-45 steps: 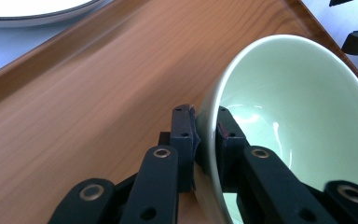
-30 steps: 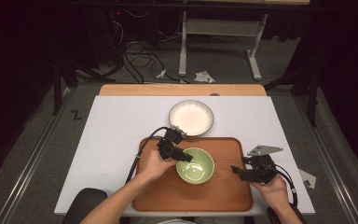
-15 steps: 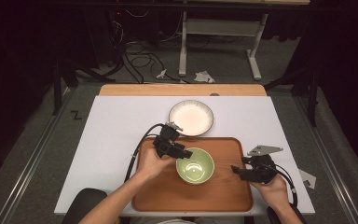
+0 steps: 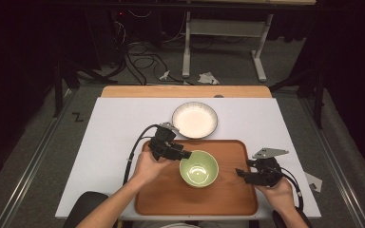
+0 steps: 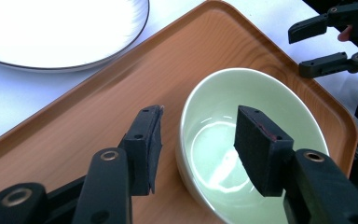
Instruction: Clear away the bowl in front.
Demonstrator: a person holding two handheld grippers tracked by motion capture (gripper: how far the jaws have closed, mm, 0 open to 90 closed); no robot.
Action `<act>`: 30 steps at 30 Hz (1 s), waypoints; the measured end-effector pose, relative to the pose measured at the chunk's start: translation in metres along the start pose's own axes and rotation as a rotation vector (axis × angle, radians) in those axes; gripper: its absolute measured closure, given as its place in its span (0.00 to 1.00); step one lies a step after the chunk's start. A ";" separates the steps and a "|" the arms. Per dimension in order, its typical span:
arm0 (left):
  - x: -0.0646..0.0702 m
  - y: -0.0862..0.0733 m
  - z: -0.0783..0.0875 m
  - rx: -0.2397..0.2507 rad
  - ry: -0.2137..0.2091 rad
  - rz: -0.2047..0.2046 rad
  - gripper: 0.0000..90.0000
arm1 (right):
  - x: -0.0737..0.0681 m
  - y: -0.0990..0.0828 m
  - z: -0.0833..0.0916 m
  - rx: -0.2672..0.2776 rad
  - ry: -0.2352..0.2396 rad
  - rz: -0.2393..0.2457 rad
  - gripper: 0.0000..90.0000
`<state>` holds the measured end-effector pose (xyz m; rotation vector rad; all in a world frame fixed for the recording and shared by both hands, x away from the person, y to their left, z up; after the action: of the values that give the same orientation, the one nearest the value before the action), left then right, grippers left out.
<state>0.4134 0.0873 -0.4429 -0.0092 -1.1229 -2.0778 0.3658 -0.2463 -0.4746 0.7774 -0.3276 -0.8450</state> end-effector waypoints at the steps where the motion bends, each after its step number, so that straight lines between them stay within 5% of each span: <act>1: 0.000 -0.001 0.002 0.001 0.003 -0.002 0.57 | 0.000 0.000 0.000 0.000 0.000 -0.002 0.48; 30: -0.015 -0.029 0.022 0.059 0.061 0.060 0.56 | -0.001 0.000 0.000 -0.002 -0.004 0.001 0.48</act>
<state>0.3985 0.1216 -0.4550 0.0490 -1.1330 -1.9784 0.3654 -0.2458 -0.4746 0.7734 -0.3306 -0.8463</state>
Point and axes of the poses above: each handheld gripper's, and its own axes: z roughly backward along the jaws, y roughly out of its top, x roughly to its right, the point moved 1 cm from there along -z, roughly forward along the jaws, and after that the axes turned 6 degrees about x, right-handed, at the moved point
